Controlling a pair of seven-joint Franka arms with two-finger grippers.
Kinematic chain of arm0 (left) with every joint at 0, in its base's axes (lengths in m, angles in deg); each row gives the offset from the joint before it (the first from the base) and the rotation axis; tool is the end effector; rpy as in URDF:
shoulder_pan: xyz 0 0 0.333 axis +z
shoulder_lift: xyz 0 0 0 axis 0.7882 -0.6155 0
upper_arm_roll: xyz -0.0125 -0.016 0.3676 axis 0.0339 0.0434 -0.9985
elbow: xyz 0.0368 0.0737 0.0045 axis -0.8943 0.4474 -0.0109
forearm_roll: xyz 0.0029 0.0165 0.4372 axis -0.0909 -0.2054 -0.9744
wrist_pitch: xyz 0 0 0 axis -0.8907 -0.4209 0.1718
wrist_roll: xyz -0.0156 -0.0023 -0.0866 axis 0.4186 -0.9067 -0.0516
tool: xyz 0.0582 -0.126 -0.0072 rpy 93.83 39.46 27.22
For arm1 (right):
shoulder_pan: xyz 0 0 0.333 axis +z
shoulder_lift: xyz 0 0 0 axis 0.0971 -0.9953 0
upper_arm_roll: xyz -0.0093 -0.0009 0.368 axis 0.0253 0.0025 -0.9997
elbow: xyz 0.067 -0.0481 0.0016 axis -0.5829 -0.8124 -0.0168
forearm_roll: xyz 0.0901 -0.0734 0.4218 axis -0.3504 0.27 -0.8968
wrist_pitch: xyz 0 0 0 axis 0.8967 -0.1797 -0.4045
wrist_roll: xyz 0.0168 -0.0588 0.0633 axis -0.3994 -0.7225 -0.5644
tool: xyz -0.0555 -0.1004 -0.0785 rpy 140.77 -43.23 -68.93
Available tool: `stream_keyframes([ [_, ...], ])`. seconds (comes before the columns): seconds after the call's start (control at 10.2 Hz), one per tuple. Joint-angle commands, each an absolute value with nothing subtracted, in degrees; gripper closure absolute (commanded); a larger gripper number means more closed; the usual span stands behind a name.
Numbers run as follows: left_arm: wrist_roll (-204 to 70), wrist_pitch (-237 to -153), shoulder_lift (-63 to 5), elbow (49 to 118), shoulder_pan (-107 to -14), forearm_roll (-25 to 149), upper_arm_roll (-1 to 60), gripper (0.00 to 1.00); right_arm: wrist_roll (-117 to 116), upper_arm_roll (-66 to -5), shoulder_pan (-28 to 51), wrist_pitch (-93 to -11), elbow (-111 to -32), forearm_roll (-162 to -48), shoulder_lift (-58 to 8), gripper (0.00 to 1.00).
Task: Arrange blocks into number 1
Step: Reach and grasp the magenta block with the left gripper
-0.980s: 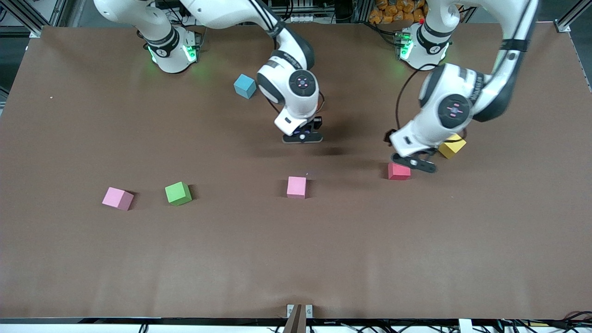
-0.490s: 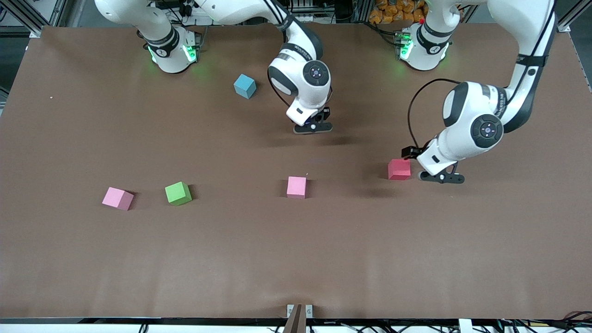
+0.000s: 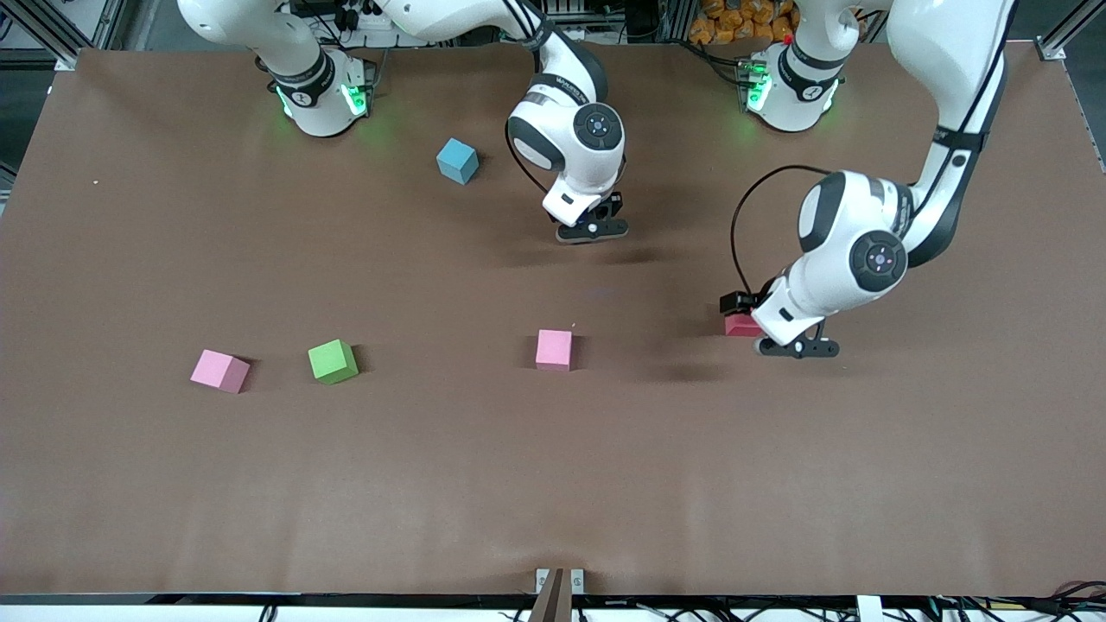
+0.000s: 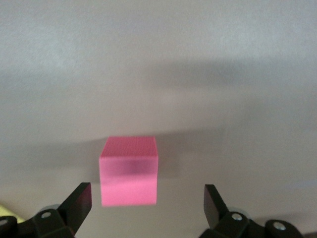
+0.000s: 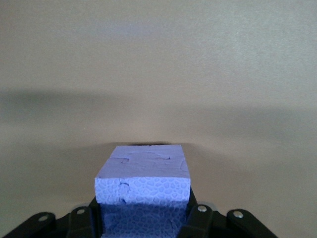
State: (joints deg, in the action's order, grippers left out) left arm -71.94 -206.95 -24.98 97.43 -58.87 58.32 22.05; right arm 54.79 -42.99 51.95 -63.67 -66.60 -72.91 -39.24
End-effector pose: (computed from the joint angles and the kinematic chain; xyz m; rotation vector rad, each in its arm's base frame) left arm 0.6151 -0.1963 0.2526 3.0237 -0.0432 -0.2246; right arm 0.3773 0.6395 0.2035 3.1102 0.1581 -0.1799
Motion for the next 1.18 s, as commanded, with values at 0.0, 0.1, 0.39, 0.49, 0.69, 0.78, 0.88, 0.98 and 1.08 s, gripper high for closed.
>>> stream_keyframes([
  [0.0, -72.52, -207.75, -27.94, 95.21, -59.04, 57.78, 21.88, 0.0, 56.0, -42.56, 53.22, -64.95, -67.23, -72.59, -39.34, 1.0],
  [0.1, -72.52, -207.84, -28.37, 95.04, -59.04, 57.78, 21.88, 0.0, 56.01, -42.56, 53.49, -65.3, -67.76, -72.59, -39.34, 1.0],
  [0.39, -72.52, -209.06, -29.25, 95.03, -58.96, 57.69, 21.8, 0.0, 56.27, -42.56, 53.67, -66.44, -69.24, -72.59, -39.25, 1.0],
  [0.49, -72.52, -209.33, -29.61, 95.03, -58.87, 56.73, 21.71, 0.0, 56.27, -42.56, 53.84, -67.84, -70.21, -72.59, -39.16, 1.0],
  [0.69, -72.61, -209.42, -29.96, 95.38, -58.61, 55.93, 21.71, 0.0, 56.62, -42.56, 54.11, -68.03, -70.31, -72.59, -39.16, 1.0],
  [0.78, -73.65, -209.42, -30.4, 95.65, -58.69, 55.58, 21.71, 0.0, 57.58, -42.56, 54.11, -68.12, -70.31, -72.59, -39.16, 1.0],
  [0.88, -74.18, -209.6, -30.75, 95.74, -58.52, 54.62, 21.8, 0.0, 57.76, -42.56, 54.11, -68.12, -70.31, -72.59, -39.16, 1.0],
  [0.98, -74.36, -210.03, -30.84, 95.82, -58.52, 54.61, 21.8, 0.0, 58.37, -42.56, 54.19, -68.03, -70.31, -72.59, -39.16, 1.0],
  [1.08, -75.23, -210.21, -31.19, 95.91, -58.52, 54.61, 21.88, 0.0, 58.38, -42.56, 54.46, -67.95, -70.31, -72.59, -39.08, 1.0],
])
